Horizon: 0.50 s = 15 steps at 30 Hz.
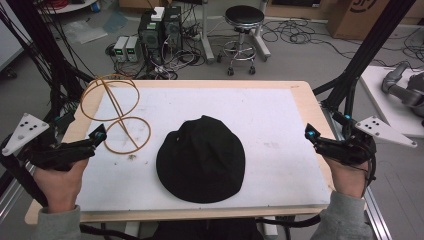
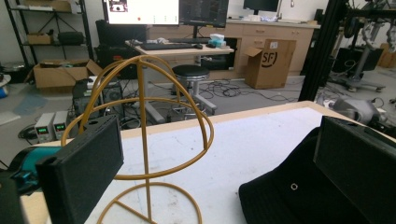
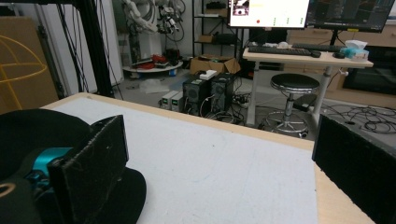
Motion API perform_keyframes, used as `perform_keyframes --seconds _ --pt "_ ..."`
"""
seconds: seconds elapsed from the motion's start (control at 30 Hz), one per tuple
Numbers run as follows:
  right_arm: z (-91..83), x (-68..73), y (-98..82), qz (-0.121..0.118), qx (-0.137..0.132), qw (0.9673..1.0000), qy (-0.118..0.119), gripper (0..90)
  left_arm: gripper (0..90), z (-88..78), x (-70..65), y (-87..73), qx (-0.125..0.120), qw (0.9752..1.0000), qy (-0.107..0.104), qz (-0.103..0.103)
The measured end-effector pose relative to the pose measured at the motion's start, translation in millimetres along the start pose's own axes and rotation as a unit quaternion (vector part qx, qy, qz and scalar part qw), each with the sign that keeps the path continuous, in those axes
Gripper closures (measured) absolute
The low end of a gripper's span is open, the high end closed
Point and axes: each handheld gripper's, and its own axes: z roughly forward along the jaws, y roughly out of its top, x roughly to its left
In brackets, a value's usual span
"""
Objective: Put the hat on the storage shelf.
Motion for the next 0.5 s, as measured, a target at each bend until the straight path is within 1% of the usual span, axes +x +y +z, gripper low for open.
perform_keyframes --seconds 0.03,0.37,0.5 --pt "0.1 -0.4 0.0 0.0 -0.001 1.0 0.001 3.2 1.7 0.3 0.9 -0.1 0.002 1.0 -0.004 -0.004" --pt "-0.7 -0.2 1.1 0.0 -0.003 1.0 0.009 3.2 1.7 -1.1 1.7 0.8 0.0 0.9999 -0.009 -0.006" --pt "2.4 4.6 3.1 -0.006 0.001 0.9995 0.032 3.2 1.7 -1.7 2.4 0.8 0.002 0.9999 -0.011 -0.007"
